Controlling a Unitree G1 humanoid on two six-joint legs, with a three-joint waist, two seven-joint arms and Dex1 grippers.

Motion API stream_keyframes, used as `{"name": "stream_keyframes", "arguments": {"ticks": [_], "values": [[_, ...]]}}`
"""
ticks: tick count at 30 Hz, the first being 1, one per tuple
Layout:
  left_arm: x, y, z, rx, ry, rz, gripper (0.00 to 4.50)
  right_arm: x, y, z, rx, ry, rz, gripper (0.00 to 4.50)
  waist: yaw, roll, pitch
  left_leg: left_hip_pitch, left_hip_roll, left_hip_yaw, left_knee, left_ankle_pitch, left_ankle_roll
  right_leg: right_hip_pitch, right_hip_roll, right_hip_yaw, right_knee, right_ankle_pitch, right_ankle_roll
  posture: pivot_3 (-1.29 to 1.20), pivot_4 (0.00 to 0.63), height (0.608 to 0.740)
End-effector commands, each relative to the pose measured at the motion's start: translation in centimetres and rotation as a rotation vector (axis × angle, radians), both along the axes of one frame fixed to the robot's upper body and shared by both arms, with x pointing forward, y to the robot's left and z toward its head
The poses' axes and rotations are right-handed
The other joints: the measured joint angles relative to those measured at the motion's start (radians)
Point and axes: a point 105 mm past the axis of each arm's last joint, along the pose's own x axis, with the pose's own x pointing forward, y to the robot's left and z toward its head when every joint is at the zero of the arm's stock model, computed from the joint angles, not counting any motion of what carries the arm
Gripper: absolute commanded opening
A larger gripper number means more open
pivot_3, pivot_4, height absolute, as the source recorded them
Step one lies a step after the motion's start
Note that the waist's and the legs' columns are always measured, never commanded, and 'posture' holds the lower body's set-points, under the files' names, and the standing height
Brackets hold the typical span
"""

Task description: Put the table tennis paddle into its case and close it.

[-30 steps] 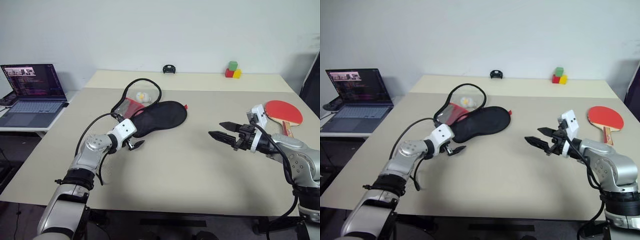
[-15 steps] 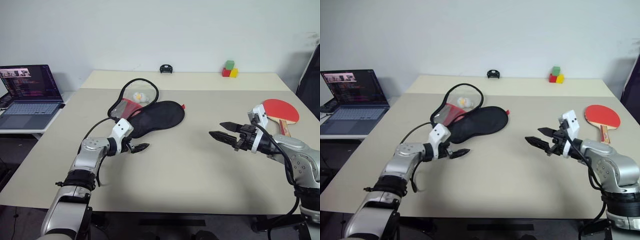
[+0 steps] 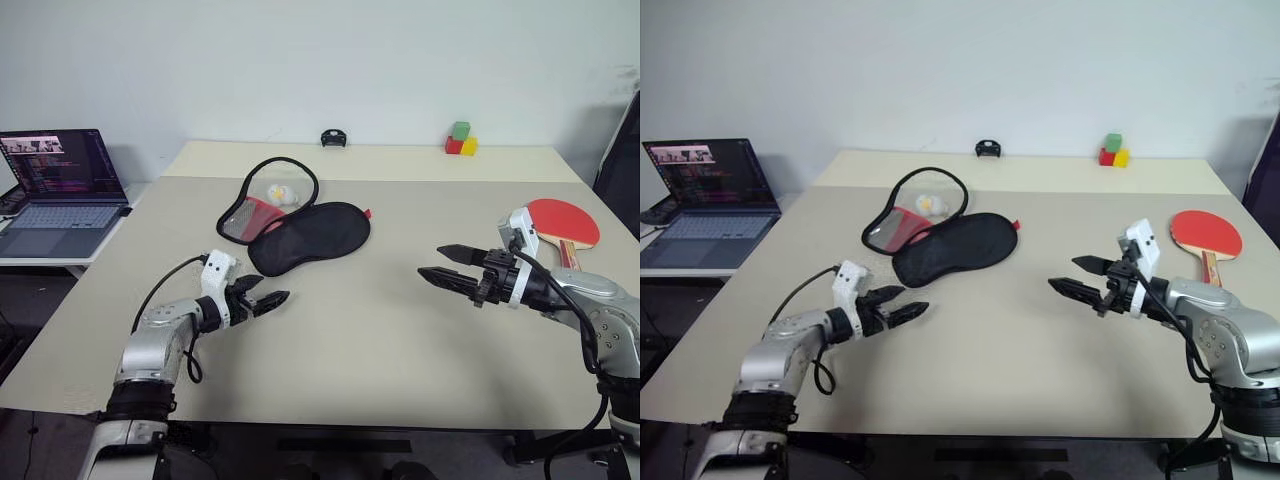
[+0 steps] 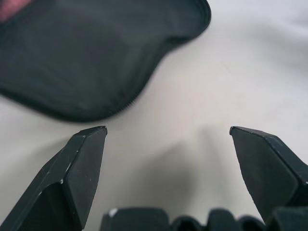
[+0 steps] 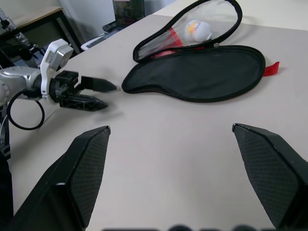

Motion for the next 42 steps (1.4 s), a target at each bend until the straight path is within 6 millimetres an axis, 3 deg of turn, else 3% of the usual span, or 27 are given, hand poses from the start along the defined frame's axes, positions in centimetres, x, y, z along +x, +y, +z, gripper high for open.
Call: {"name": "stream_keyframes", "arguments": {"ticks": [1, 9, 22, 42], "values": [[0.6, 0.3, 1.0, -0.065, 0.004, 0.089, 4.5, -0.4, 0.2, 1.0, 0.001, -0.052, 0.023, 4.46, 0.002, 0.0, 0.0, 0.0, 0.0, 0.0, 0.0, 0.0, 0.0, 0.0, 0.0, 0.0, 0.0, 0.0, 0.0, 0.0, 0.15, 0.74], [2.7, 0.7, 2.0, -0.178, 0.039, 0.226, 4.5, -0.4, 0.2, 1.1, 0.006, -0.052, 0.018, 4.46, 0.002, 0.0, 0.0, 0.001, 0.0, 0.0, 0.0, 0.0, 0.0, 0.001, 0.0, 0.0, 0.001, 0.0, 0.0, 0.0, 0.15, 0.74], [3.9, -0.8, 3.0, 0.182, -0.19, 0.059, 4.5, -0.5, 0.0, 0.8, 0.011, -0.042, -0.001, 4.46, 0.006, 0.0, 0.0, 0.001, 0.0, 0.0, 0.0, 0.0, -0.001, 0.001, 0.0, 0.0, 0.0, 0.0, 0.0, 0.0, 0.15, 0.74], [6.2, -2.0, 2.7, 0.459, -0.393, -0.017, 4.5, -0.5, -0.1, 0.7, 0.024, -0.037, -0.016, 4.46, 0.005, -0.001, 0.0, 0.0, 0.0, 0.0, 0.0, 0.0, 0.0, 0.0, 0.0, 0.0, 0.0, 0.0, 0.0, 0.0, 0.15, 0.74]]}}
